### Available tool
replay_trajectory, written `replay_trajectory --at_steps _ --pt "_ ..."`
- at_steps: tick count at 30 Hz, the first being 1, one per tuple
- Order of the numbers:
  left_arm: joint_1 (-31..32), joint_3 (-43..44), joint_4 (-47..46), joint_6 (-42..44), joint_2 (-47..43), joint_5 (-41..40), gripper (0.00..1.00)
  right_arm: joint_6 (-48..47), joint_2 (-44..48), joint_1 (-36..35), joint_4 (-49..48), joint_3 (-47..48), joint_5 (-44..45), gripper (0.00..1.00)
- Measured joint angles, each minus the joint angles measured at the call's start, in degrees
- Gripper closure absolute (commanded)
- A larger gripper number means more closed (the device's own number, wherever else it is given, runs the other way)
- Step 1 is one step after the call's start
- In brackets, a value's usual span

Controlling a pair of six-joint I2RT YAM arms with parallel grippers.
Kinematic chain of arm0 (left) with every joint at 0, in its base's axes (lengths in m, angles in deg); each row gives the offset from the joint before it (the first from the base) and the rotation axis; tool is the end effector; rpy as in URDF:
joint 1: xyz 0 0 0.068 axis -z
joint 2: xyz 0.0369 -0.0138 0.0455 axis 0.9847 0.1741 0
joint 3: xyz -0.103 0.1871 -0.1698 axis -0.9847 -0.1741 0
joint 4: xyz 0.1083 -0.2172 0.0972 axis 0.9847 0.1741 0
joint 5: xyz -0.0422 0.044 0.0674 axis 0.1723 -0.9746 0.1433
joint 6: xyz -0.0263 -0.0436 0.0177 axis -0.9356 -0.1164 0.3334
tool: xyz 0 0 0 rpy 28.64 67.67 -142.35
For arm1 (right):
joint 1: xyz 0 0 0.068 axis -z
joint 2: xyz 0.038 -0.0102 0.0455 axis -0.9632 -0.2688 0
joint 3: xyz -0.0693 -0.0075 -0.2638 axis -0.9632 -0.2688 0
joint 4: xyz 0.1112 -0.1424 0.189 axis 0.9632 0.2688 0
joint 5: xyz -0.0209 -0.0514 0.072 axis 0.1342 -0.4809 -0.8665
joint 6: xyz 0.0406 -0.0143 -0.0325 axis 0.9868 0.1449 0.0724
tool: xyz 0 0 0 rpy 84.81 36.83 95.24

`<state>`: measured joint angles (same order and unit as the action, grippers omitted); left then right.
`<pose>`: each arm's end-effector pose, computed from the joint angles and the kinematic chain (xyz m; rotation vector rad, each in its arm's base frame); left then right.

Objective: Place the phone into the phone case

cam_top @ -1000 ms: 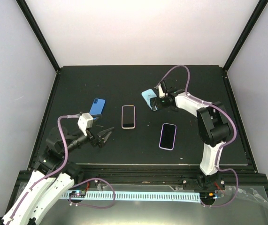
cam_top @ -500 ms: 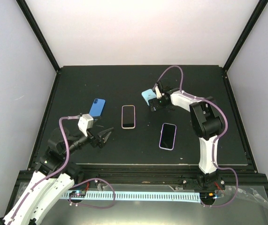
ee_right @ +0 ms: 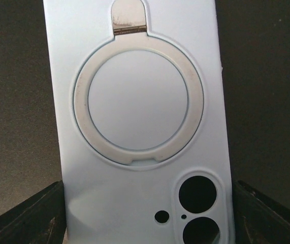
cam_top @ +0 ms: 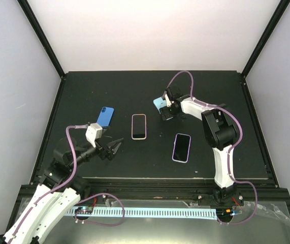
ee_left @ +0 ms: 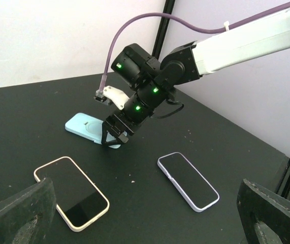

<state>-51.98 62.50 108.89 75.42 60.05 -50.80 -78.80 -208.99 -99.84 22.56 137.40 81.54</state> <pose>0.0887 -0.0605 0.2956 0.5000 1.7017 -0.8053 0.3952 0.1880 0.1412 -0.5044 2.6546 0.1597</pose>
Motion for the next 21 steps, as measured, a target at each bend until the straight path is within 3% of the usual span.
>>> replay_trajectory --at_steps 10,13,21 --pt "0.04 -1.11 -1.68 0.02 3.34 1.22 0.04 1.57 2.6 -0.63 0.9 -2.78 1.18 0.31" --pt "0.37 -2.03 -3.19 0.26 3.39 2.45 0.1 2.82 6.64 -0.63 2.21 -6.34 1.01 0.31" --pt "3.78 -2.4 -7.43 2.8 4.33 4.28 0.13 7.93 25.05 -2.1 4.68 -18.8 -4.92 0.32"
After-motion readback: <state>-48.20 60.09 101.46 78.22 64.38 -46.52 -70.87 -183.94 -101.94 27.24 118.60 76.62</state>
